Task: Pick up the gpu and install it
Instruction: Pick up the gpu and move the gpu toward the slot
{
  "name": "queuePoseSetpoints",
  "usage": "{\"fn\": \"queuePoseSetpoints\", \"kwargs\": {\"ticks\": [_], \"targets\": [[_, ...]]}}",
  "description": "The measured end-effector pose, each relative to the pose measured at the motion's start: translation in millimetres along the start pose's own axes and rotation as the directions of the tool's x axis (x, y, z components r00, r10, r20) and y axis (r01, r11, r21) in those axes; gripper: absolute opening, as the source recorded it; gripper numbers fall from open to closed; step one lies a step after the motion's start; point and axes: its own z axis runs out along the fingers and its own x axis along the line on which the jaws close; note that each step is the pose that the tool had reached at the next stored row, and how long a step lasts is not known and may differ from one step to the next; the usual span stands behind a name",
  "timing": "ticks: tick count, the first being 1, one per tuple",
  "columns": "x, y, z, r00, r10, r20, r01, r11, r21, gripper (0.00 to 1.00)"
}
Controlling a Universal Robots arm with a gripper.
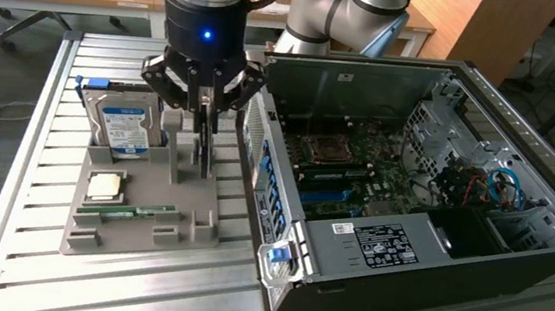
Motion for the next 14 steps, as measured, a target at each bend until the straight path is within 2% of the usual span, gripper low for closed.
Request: {"fn": "queuePoseSetpoints", "kwargs": {"ticks": [5,7,14], "targets": [[-0.2,0.4,-9.3,1.0,0.0,0.0,0.0,1.0,0.0,0.26],[-0.6,1.2,-27.1,1.0,0.0,0.0,0.0,1.0,0.0,0.26],[-1.0,1.9,-42.2,1.0,0.0,0.0,0.0,1.0,0.0,0.26]]}}
